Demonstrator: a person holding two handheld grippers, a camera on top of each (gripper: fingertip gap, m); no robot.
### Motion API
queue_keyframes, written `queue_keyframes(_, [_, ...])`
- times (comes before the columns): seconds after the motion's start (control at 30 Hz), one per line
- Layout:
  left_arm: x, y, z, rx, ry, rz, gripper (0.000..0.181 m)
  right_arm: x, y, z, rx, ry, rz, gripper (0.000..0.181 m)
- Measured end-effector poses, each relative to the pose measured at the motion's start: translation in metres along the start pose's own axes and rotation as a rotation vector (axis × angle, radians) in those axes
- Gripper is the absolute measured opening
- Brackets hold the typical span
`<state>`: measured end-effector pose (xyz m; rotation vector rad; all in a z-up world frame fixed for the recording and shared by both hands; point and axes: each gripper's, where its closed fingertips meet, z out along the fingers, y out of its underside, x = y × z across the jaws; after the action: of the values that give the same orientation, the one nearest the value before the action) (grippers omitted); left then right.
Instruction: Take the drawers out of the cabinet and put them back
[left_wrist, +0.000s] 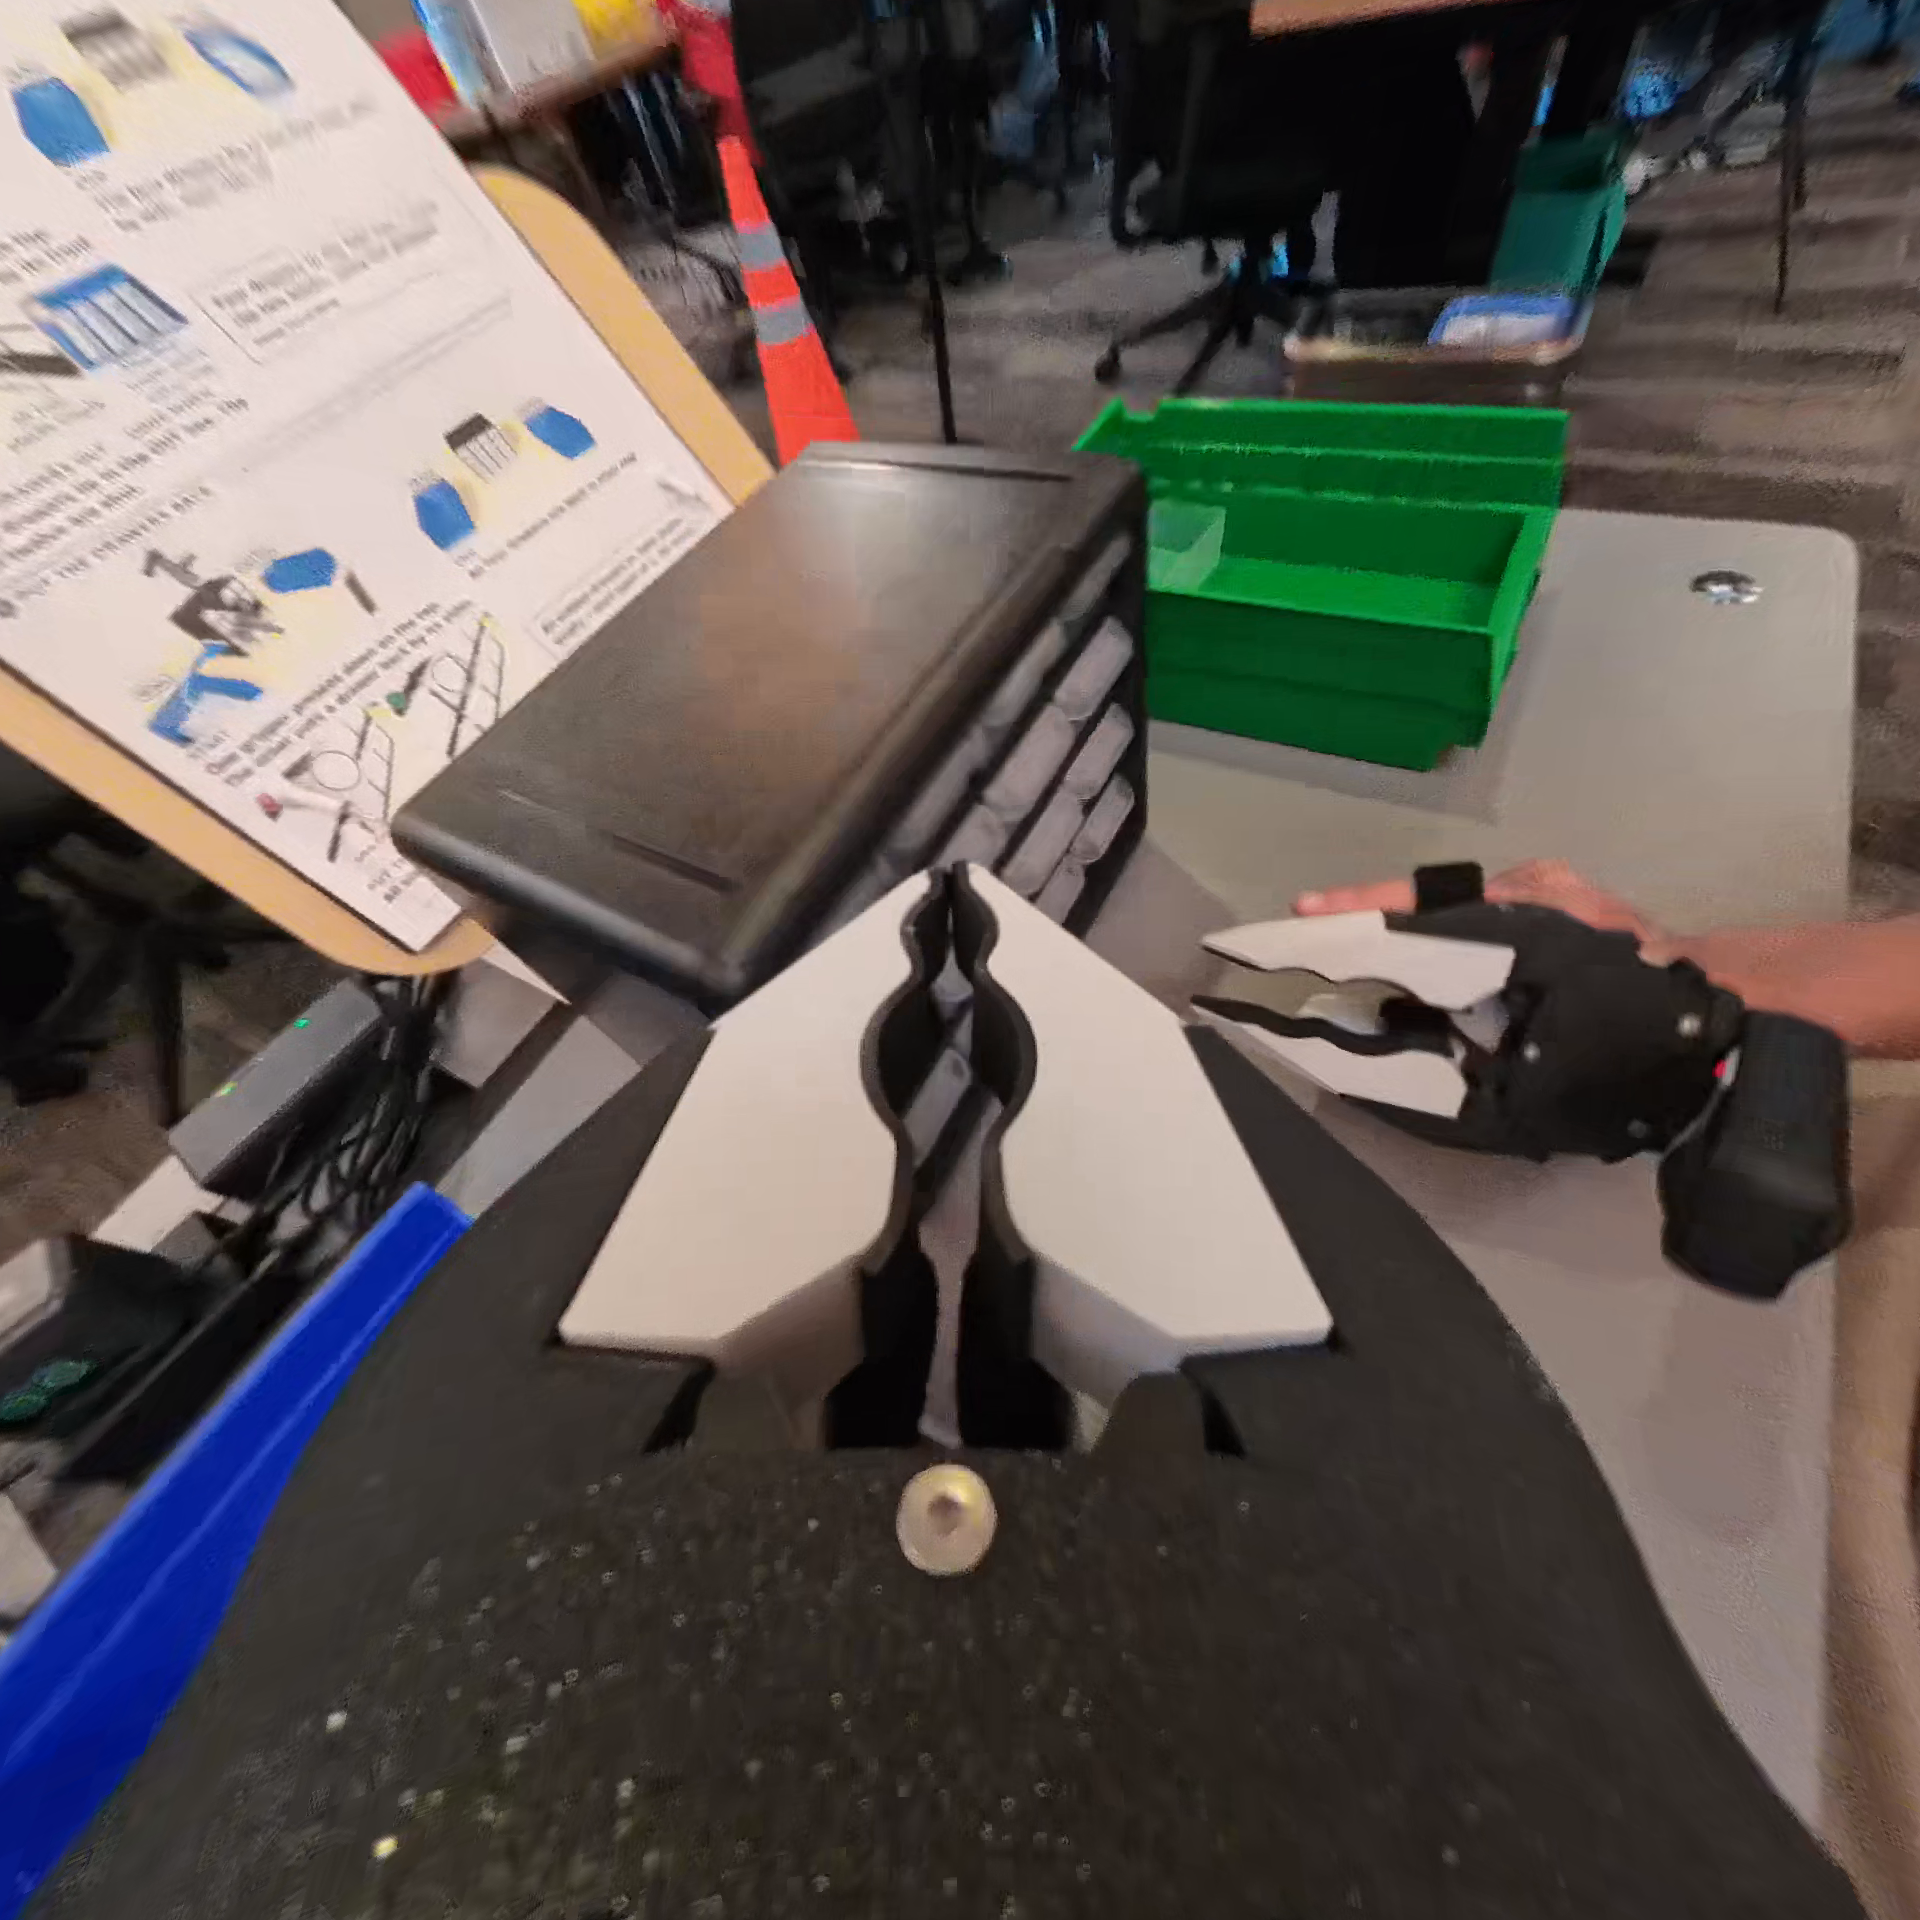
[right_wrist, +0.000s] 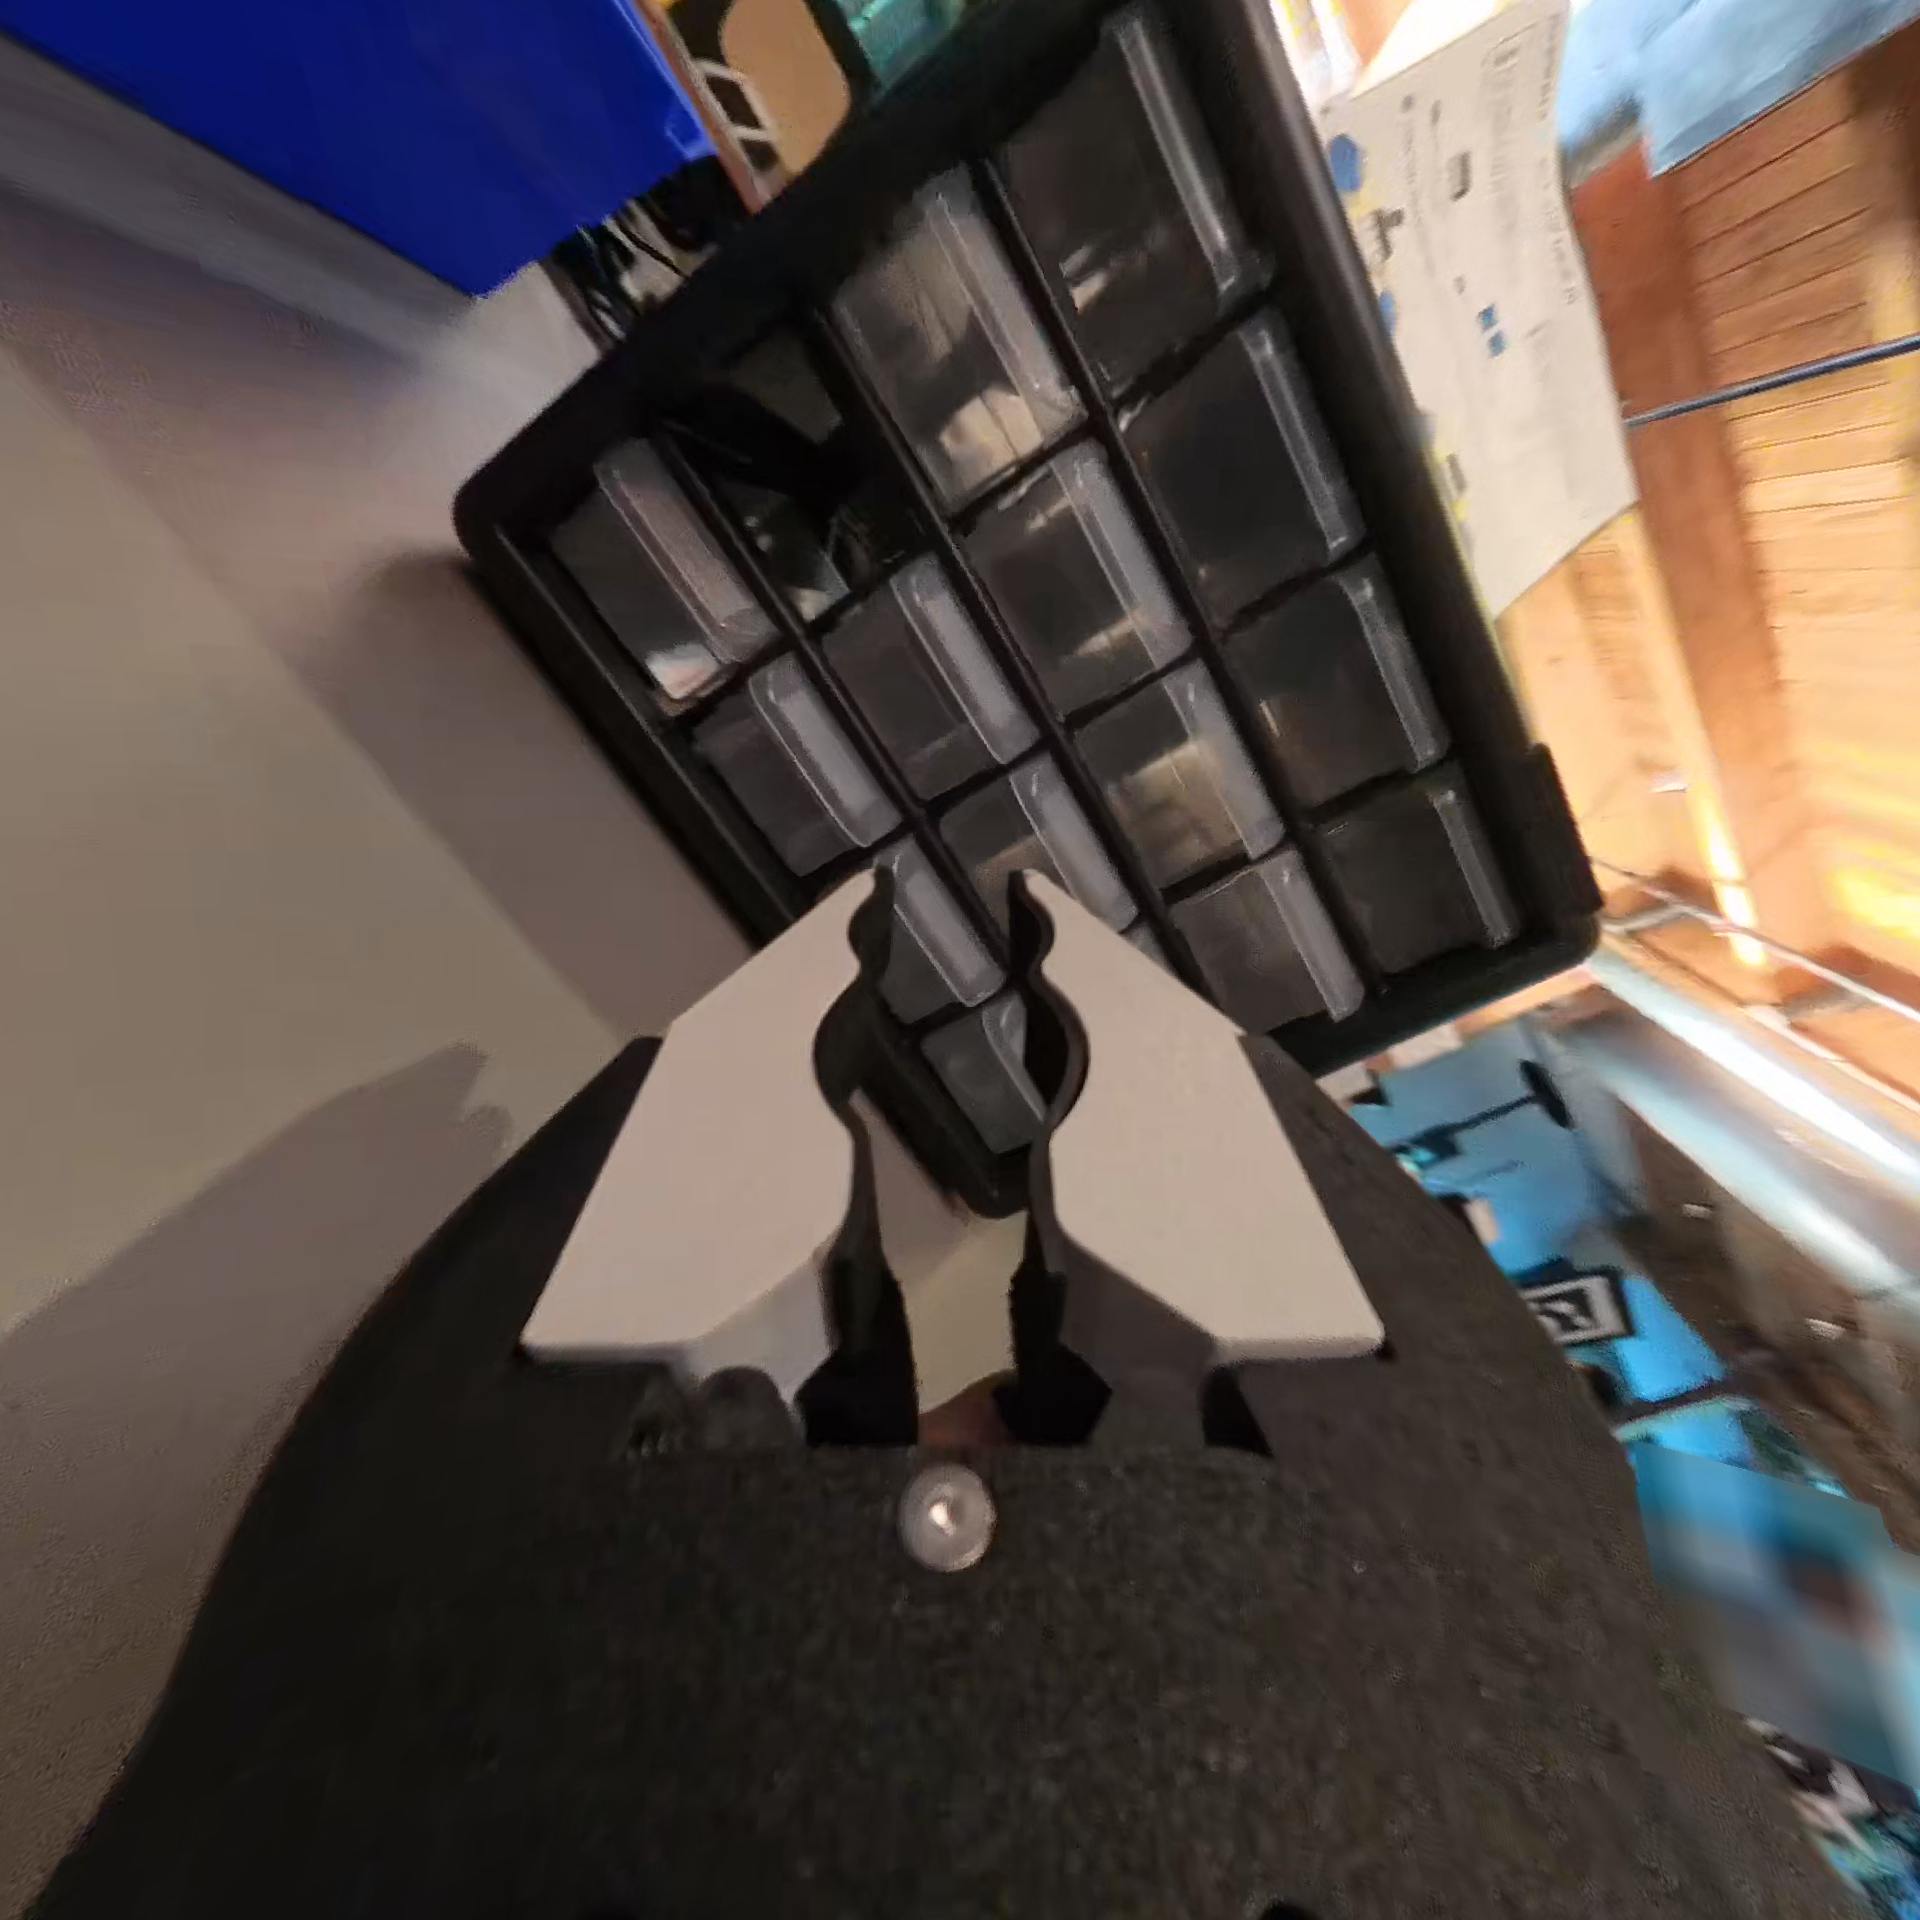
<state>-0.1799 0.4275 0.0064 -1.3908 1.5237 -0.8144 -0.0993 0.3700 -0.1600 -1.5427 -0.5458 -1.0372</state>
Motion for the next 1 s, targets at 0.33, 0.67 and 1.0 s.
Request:
queue_keyframes(0.33, [-0.077, -0.014, 0.078, -0.3, 0.269, -0.042, 0.0, 0.006, -0.022, 0.053, -0.053, 0.262, -0.156, 0.017])
queue_keyframes(0.67, [-0.078, 0.016, 0.087, -0.405, 0.307, -0.03, 0.0, 0.002, -0.023, 0.078, -0.045, 0.27, -0.213, 0.016])
queue_keyframes(1.0, [-0.079, 0.021, 0.09, -0.397, 0.279, -0.066, 0.0, 0.003, -0.022, 0.088, -0.032, 0.277, -0.226, 0.012])
